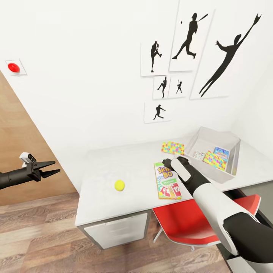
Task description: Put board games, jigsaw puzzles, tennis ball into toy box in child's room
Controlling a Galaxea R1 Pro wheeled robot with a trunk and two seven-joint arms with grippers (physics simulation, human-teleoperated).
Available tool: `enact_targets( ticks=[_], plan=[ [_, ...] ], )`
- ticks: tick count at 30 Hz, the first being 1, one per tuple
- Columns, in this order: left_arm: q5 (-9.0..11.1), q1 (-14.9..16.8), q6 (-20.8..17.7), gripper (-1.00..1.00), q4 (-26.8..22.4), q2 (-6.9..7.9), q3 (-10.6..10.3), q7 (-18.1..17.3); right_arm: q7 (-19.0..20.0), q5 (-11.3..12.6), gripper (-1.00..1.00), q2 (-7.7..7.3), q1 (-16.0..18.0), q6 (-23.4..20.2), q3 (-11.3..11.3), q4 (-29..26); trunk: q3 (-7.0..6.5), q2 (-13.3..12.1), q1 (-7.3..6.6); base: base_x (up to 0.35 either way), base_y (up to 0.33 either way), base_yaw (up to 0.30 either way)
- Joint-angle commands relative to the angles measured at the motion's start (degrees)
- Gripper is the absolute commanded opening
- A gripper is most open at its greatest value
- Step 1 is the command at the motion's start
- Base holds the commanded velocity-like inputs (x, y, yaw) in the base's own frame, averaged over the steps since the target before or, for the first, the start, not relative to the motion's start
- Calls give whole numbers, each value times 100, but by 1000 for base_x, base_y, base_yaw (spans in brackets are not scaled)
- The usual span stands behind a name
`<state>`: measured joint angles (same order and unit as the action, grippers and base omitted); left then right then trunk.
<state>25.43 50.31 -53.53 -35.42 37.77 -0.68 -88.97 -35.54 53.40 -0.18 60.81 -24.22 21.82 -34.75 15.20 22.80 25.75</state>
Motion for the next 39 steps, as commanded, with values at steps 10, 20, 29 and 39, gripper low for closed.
enact_targets(
  ticks=[10, 20, 29, 39],
  plan=[
    [0, 5, -61, 100, 0, -1, -8, -24, -59, 22, 100, -212, -23, 6, 27, -59, 17, 12, 3, 19, 35, 0],
    [3, 5, -61, 100, 0, 2, -6, -24, -59, 13, 100, -202, -30, 5, 33, -65, 17, 12, 3, 23, 26, 0],
    [-1, 5, -61, 100, 0, 3, -3, -24, -63, 11, 100, -197, -33, 13, 40, -61, 17, 12, 3, 13, 2, 0],
    [1, 5, -61, 100, 0, 3, -3, -24, -59, 5, 100, -177, -34, 14, 57, -59, 17, 12, 3, 77, 30, -9]
  ],
)
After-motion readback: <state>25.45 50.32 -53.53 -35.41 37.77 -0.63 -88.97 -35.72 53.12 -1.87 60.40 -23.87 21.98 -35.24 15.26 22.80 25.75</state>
